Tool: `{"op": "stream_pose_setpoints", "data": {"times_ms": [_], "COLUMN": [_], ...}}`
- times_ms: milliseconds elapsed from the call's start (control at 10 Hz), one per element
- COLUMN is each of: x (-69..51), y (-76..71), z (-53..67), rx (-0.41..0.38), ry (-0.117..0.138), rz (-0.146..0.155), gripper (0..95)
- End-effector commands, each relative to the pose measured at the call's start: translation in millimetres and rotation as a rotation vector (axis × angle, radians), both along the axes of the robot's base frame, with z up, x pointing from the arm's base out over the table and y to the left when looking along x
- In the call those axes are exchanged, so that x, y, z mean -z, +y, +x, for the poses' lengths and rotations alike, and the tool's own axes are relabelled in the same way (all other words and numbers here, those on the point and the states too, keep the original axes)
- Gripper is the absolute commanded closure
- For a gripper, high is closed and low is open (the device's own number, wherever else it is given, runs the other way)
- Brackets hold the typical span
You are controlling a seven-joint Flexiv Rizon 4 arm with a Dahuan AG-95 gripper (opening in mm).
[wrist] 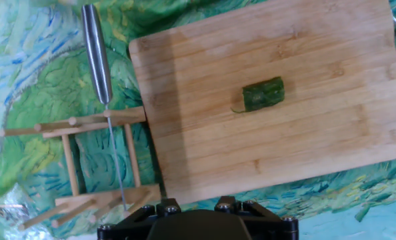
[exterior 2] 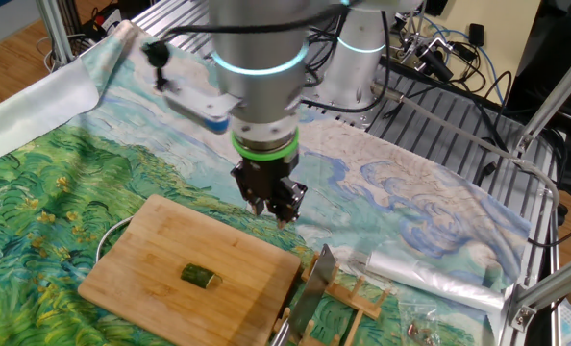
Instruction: Chop the cucumber into shreds
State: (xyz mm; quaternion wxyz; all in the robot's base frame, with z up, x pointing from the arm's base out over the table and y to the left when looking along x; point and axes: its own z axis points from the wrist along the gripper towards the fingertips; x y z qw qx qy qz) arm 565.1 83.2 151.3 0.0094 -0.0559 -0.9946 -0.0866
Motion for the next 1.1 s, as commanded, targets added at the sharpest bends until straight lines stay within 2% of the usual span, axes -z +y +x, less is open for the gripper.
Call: {"op": "stream_pose_setpoints", "data": {"times_ms": [100,600,1100], "x": [3.7,18.4,34.6], "y": [16.3,55.6,82.8], "z": [11.4,40.6,56.3], "rx": [0.04,0.069,0.088], "ry": [0.007,0.01,0.009], "rz": [0.007,0.014,0.016], "gripper": [57.0,57.0,57.0]}}
